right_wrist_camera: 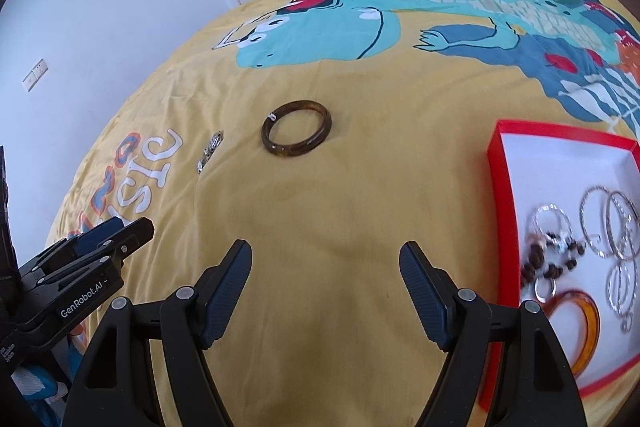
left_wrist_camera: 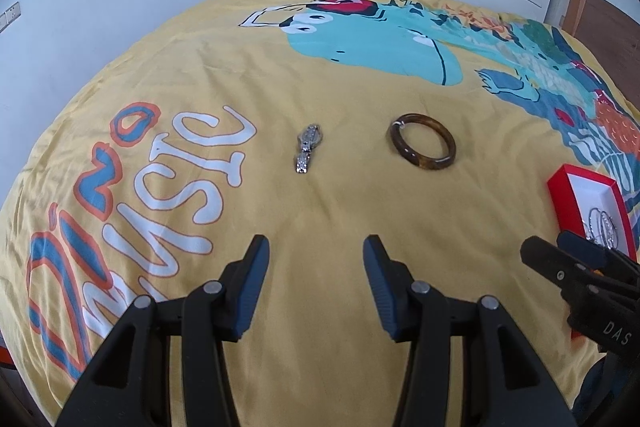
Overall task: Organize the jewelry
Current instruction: 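Lift both tools away from the box toward the watch and dark bangle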
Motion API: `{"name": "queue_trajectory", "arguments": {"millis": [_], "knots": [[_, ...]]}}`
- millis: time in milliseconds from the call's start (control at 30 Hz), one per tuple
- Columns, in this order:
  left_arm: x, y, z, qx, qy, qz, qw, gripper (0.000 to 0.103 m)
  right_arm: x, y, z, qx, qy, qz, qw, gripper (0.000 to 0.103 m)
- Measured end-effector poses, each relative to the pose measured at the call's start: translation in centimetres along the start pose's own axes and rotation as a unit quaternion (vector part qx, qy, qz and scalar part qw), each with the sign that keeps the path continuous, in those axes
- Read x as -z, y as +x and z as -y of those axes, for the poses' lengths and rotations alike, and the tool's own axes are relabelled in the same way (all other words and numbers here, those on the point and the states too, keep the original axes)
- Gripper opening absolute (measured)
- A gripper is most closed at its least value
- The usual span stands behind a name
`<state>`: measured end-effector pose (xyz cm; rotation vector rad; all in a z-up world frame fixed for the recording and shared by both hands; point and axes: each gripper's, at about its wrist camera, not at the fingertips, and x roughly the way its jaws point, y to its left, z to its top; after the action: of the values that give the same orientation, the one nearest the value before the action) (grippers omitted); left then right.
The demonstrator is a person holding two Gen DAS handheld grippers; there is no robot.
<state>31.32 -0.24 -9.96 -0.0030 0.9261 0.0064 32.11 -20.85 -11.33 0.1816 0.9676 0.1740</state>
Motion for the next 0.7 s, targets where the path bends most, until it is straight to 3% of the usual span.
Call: {"name": "queue_trajectory", "arguments": {"millis": [467,700], "knots": [[-1.7,3.4,-0.7,-0.008,0.004,-0.001,1.0000,0.047,-2.7,2.4,-0.2,-0.005,-0.013,0.005,1.000,0.075],[-3.5,5.3,-2.9,-0.001,-0.022,0.009,0.9997,0.047,-4.7,4.1,-0.4,-0.004,-0.020,0.006,1.000,0.075]]}}
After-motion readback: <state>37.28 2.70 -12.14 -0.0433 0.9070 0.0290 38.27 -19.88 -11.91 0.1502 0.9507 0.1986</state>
